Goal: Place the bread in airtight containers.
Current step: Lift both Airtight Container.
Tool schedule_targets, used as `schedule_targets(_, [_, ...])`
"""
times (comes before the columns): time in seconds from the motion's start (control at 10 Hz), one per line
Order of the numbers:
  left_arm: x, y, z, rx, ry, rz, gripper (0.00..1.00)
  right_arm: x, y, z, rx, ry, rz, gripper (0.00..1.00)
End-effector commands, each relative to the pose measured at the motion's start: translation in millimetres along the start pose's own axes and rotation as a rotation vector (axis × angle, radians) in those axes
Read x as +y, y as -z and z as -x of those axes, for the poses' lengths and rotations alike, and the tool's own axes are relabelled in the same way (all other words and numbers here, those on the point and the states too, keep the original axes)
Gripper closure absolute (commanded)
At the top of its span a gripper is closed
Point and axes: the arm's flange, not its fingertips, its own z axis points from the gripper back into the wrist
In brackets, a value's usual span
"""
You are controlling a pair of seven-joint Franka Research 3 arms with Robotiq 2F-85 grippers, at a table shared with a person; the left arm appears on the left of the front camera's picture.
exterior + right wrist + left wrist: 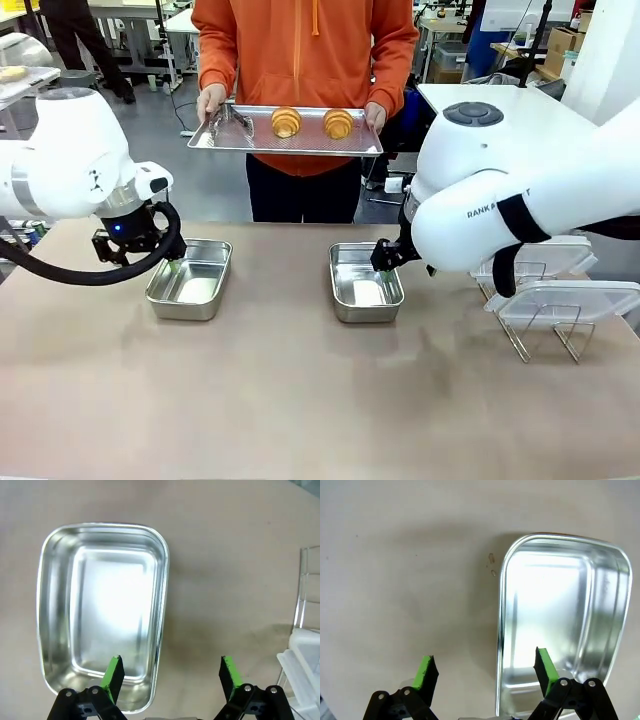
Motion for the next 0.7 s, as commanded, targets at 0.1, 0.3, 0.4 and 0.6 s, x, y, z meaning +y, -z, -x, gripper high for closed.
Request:
schedule_targets(0.1, [-6.8, 16.8, 3.4, -0.021, -0.061, -0.044, 0.0, 8.6, 19.9, 2.0, -0.028, 0.057, 0.036, 0.0])
schedule_targets(0.3, [-8.4, 21.1, -2.5, -0.031, -0.068, -0.09, 0.0, 7.5, 26.1, -3.4, 0.011, 0.087, 0.042, 0.0])
schedule_targets(0.4, [-7.2, 18.5, -1.5, -0.028, -0.078, -0.093, 0.57, 8.0, 26.6, -1.8, 0.008, 0.099, 0.012, 0.58])
schedule_targets(0.6, [-4.6, 12.1, -1.0, -0.038, -0.066, -0.084, 0.57, 3.9, 26.4, -2.5, 0.016, 0.118, -0.007, 1.0])
